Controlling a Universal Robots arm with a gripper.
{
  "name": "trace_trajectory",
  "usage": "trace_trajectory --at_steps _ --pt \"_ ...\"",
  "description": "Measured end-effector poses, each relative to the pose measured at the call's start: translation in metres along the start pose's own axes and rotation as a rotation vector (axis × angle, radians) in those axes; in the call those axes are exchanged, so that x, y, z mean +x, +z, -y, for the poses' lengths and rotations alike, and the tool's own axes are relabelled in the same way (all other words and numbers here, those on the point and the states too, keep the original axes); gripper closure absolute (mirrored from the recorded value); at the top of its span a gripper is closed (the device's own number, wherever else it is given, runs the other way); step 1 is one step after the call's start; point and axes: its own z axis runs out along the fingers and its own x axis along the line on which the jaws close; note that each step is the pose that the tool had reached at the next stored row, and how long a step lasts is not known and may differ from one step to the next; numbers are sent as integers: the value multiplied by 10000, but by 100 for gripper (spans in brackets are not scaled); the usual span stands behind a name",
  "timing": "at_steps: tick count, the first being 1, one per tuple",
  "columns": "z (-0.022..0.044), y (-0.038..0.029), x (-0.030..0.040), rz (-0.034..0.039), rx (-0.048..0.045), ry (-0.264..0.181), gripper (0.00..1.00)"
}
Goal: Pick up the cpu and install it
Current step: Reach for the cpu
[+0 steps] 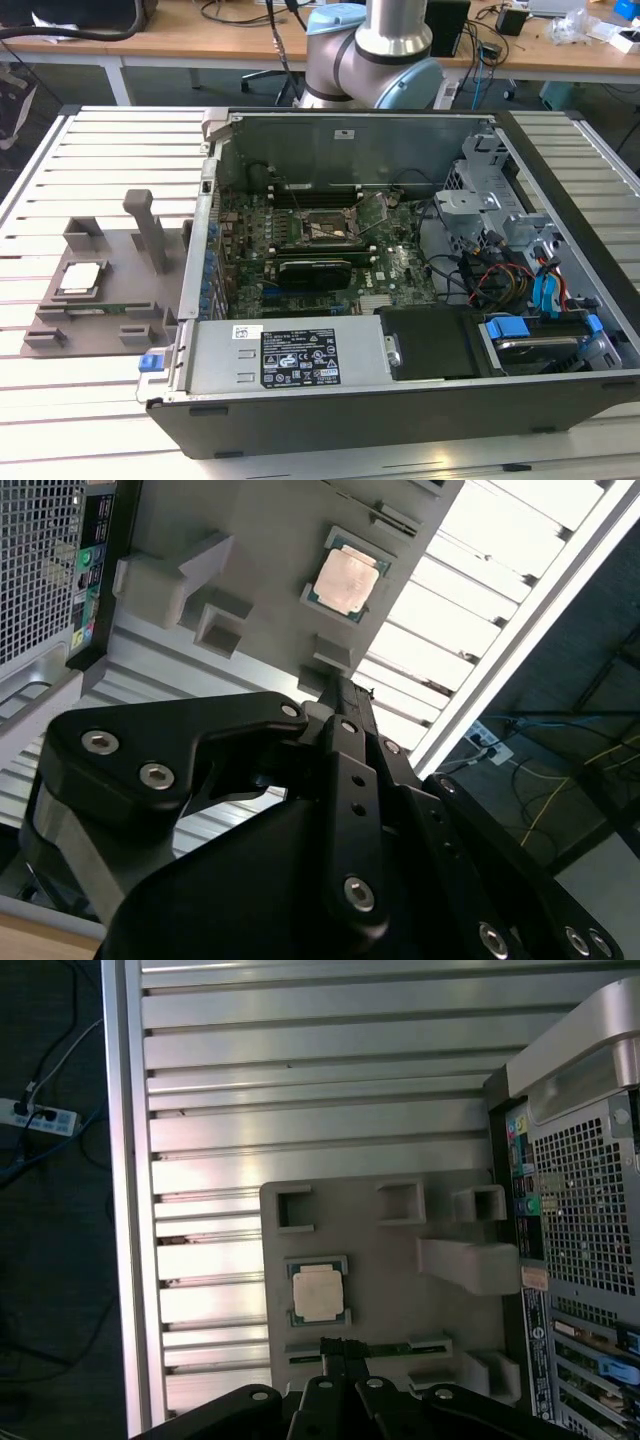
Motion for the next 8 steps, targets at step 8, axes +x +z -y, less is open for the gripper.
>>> trace_trajectory --at_steps 8 --pt "7 1 88 0 0 -1 89"
